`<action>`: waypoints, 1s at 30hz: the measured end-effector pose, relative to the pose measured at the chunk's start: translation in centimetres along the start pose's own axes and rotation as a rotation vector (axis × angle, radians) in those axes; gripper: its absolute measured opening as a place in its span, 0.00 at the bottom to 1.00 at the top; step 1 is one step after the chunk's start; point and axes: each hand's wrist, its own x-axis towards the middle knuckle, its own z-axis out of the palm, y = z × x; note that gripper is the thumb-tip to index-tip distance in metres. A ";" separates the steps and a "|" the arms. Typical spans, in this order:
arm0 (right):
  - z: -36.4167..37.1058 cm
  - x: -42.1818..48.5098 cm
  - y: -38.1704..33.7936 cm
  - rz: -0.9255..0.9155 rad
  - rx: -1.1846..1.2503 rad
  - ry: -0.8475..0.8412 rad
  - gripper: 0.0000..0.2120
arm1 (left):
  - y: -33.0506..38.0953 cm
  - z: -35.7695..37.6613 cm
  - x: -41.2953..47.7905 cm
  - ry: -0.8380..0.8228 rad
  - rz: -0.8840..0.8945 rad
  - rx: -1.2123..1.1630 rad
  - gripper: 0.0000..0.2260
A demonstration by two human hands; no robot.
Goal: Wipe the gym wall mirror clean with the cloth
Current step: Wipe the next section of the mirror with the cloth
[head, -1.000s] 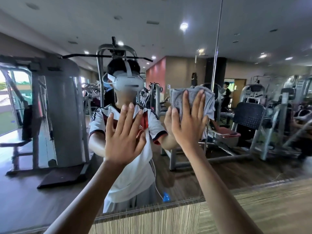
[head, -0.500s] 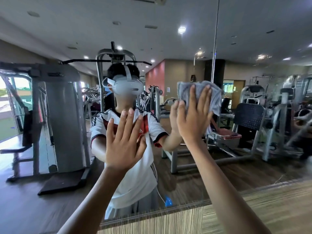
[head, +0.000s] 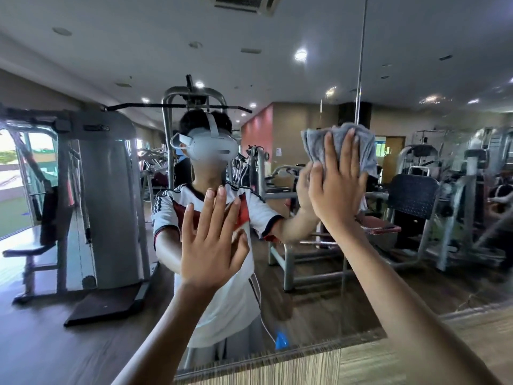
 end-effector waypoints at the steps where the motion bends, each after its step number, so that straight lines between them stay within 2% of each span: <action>1: 0.1 1.4 -1.7 0.004 0.033 0.002 0.26 | 0.0 -0.1 0.0 -0.001 0.001 0.001 0.28; 4: 0.6 1.7 -6.3 -0.084 0.127 -0.005 0.27 | -0.2 -0.1 0.0 0.004 0.002 -0.021 0.28; 6: 0.6 -1.4 -7.6 -0.248 0.137 -0.041 0.26 | -0.3 -0.2 -0.1 0.012 0.015 -0.042 0.28; 8: 0.4 -5.2 -6.5 -0.440 0.114 -0.090 0.27 | -0.6 -0.2 -0.1 0.018 0.024 -0.068 0.26; 10: 0.3 -7.4 -3.4 -0.517 0.101 -0.102 0.28 | -0.7 -0.5 0.1 0.025 0.013 -0.097 0.25; 11: 0.3 -7.3 -1.8 -0.471 0.112 -0.113 0.28 | -0.7 -0.8 0.3 0.030 0.006 -0.105 0.25; 13: 0.4 -5.3 0.5 -0.237 0.108 -0.098 0.26 | -0.8 -1.3 1.3 0.045 0.003 -0.106 0.25; 15: 0.6 -1.2 0.2 0.013 0.062 -0.039 0.26 | -1.2 -1.7 3.1 0.068 0.019 -0.098 0.25; 17: 0.5 2.7 -2.0 0.127 0.075 -0.016 0.27 | -1.8 -1.8 5.3 0.070 0.019 -0.092 0.25; 19: 0.6 4.3 -4.5 0.073 0.080 -0.011 0.27 | -2.4 -1.8 7.9 0.043 -0.009 -0.074 0.26; 23: 0.3 -0.4 -4.8 -0.354 0.025 -0.040 0.26 | -3.7 -1.8 12.4 -0.008 0.005 -0.010 0.27; 25: 0.0 -3.6 -2.4 -0.467 0.007 -0.055 0.25 | -4.4 -1.6 13.4 -0.010 0.025 0.020 0.28; 27: 0.0 -4.7 0.1 -0.388 0.015 -0.030 0.24 | -4.5 -1.4 13.5 -0.008 0.045 0.060 0.29; 30: 0.8 -1.9 1.1 -0.049 0.043 0.030 0.25 | -4.2 -1.2 13.2 -0.012 0.050 0.080 0.30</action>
